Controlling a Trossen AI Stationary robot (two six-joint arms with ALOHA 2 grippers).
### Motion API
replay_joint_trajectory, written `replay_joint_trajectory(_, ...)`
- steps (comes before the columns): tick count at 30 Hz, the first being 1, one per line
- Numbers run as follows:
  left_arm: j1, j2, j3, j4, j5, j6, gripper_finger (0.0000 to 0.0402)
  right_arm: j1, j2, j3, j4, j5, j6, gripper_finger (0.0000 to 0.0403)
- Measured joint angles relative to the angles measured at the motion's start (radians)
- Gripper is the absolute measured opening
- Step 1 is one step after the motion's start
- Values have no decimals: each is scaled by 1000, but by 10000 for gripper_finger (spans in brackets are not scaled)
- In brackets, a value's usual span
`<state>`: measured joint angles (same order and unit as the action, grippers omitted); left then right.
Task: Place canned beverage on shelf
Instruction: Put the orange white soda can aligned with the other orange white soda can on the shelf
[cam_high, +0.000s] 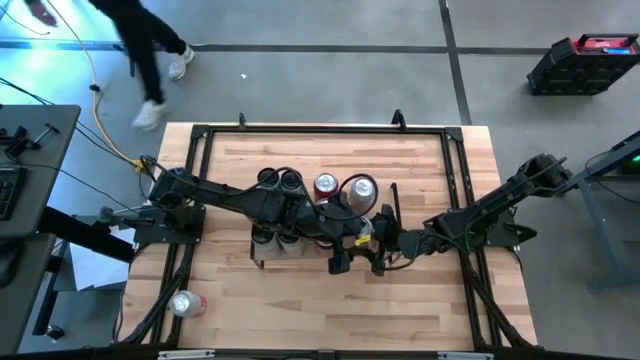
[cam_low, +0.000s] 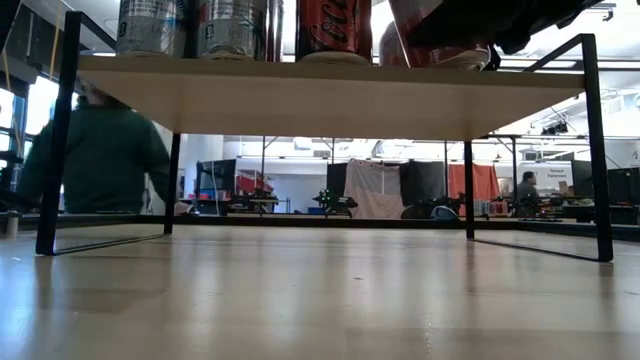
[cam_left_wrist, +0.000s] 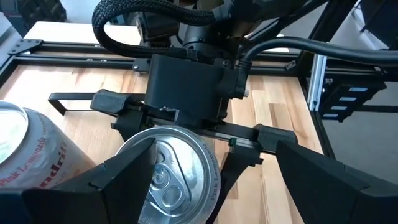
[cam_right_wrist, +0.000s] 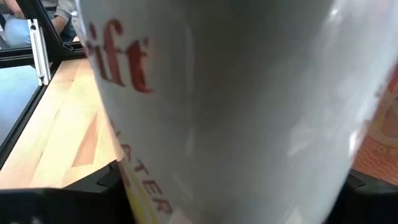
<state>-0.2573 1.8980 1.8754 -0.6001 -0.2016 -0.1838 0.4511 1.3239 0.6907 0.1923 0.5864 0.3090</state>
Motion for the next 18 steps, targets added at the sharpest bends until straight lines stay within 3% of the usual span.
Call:
replay_joint_trajectory(13, -5, 1, -1, 7, 5, 4, 321, 0, -21, 6, -9, -24, -5, 369)
replay_joint_trajectory(18, -5, 3, -3, 43, 10, 19, 321, 0, -31, 67, -130, -37, -17, 375)
